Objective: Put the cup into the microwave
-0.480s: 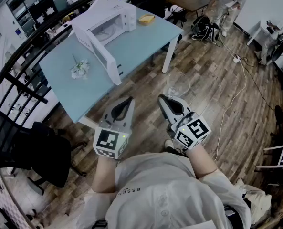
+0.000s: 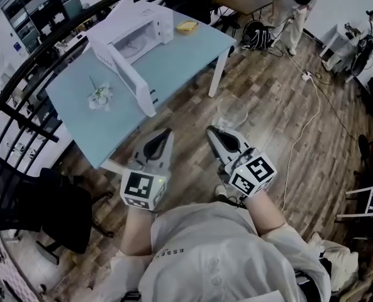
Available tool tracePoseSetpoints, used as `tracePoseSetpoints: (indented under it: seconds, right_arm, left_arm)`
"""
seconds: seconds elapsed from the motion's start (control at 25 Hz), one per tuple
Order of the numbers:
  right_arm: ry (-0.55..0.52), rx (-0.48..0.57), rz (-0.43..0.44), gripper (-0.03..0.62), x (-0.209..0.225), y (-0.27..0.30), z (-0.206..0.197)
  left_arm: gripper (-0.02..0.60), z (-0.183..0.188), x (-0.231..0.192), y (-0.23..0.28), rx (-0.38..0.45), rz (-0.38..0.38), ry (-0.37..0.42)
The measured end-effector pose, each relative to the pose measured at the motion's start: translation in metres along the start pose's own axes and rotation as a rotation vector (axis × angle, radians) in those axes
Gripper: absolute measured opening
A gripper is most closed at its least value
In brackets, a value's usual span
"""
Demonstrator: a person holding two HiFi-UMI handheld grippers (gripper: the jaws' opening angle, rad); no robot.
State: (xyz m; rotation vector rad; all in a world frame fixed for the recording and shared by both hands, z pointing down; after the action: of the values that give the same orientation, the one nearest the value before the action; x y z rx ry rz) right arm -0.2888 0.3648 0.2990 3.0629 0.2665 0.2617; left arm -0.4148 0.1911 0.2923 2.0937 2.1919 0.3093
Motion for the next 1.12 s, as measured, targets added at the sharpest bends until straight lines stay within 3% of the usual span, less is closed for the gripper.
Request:
tracePoseSetpoints:
  seconds: [0.36, 0.64, 0.8, 1.12]
  right_arm:
    - [0.050, 0.003, 0.025, 0.021, 0.024, 0.013, -0.001]
    - [0.053, -0.003, 0.056, 0.020, 0.077, 0.031, -0.004]
    - [0.058, -0.002, 0.125, 0.020, 0.125, 0.050, -0.007]
    - [0.061, -0.067, 0.298, 0.020, 0.261, 0.107, 0.023]
  left_arm:
    - [0.003, -0.004, -0.014, 0.024, -0.009, 0.011, -0.028]
    - [0.003, -0.008, -0.017, 0.068, -0.016, 0.042, -0.032]
    - [0.003, -0.012, -0.017, 0.107, -0.029, 0.104, -0.035]
    - [0.003, 0.023, -0.021, 0.217, -0.068, 0.285, -0.057]
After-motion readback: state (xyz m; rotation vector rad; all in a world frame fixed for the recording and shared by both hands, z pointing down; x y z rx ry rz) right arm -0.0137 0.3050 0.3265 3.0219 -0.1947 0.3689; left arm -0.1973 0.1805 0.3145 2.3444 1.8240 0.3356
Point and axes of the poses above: the fingertips, and each gripper's own axes: y forward along the fingers, x to its right, z out of its top, the point moved 9 cm from there along -y, backward along the fingers, and after that the axes turned 7 degrees about -x, right-handed, at the moved point
